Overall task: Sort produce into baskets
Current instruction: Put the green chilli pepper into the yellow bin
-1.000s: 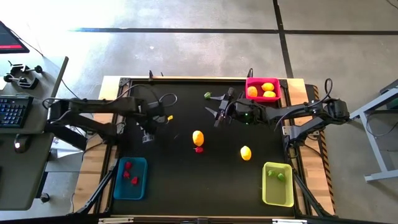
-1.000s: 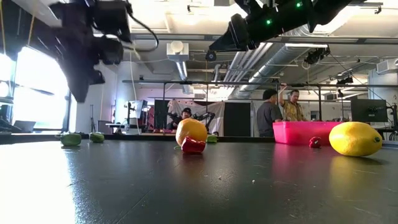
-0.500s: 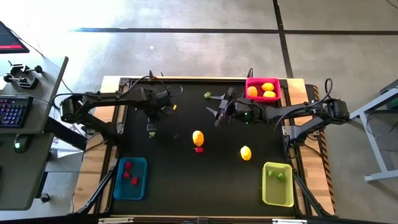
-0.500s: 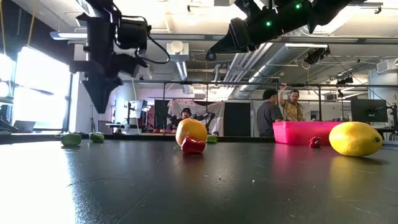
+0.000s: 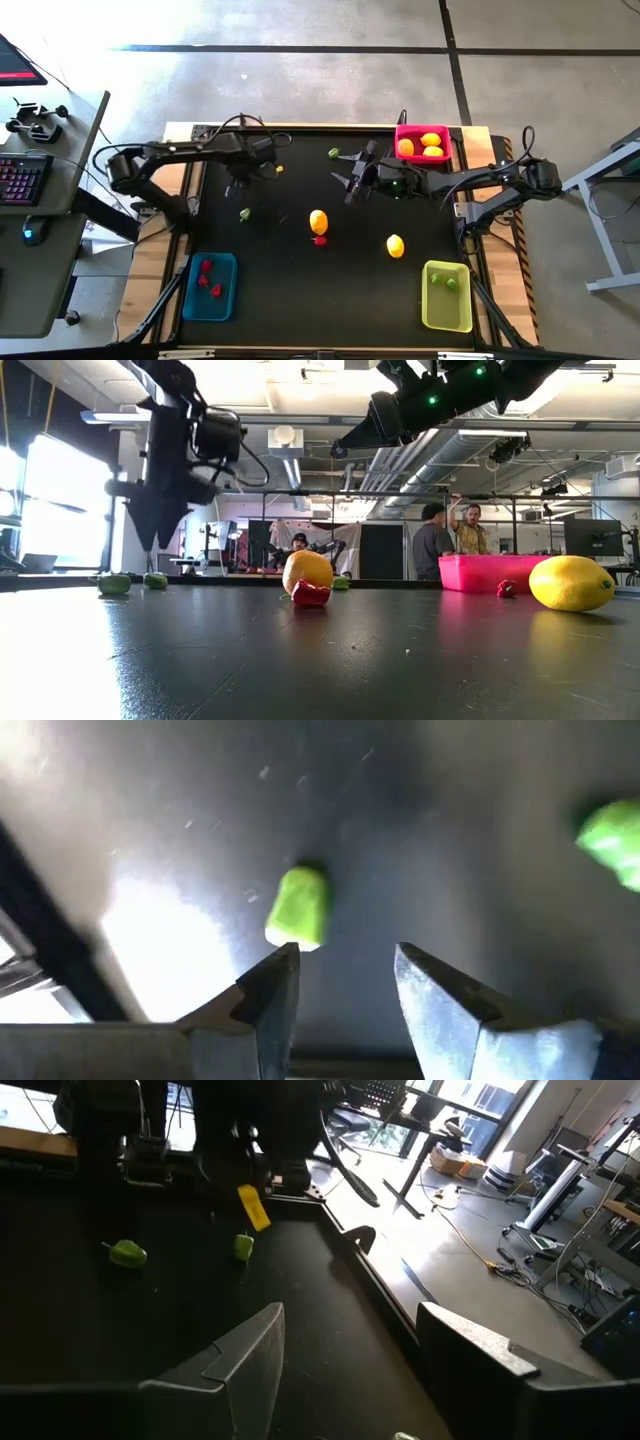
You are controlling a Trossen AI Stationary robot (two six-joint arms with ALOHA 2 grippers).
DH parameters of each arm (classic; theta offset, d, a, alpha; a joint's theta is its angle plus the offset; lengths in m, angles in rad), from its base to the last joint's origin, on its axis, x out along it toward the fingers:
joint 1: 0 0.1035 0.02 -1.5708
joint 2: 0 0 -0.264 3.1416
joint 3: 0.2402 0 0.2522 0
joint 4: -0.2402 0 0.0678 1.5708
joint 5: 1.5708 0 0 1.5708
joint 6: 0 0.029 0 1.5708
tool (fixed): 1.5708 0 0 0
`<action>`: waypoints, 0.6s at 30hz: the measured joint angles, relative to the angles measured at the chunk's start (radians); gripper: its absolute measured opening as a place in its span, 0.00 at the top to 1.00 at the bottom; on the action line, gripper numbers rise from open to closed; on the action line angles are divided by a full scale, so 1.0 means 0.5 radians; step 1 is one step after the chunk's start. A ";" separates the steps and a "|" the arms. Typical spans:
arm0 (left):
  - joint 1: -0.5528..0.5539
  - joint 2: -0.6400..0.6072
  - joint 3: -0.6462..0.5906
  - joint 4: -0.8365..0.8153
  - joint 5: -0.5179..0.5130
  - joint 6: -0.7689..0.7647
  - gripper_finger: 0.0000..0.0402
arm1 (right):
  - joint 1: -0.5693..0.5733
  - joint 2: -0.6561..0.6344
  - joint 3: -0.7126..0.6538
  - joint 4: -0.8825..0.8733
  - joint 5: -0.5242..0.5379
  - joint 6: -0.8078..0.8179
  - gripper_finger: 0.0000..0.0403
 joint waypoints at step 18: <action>0.400 0.148 -0.002 0.083 -0.027 0.246 0.61 | 0.000 0.000 0.000 -0.027 0.000 -0.023 0.45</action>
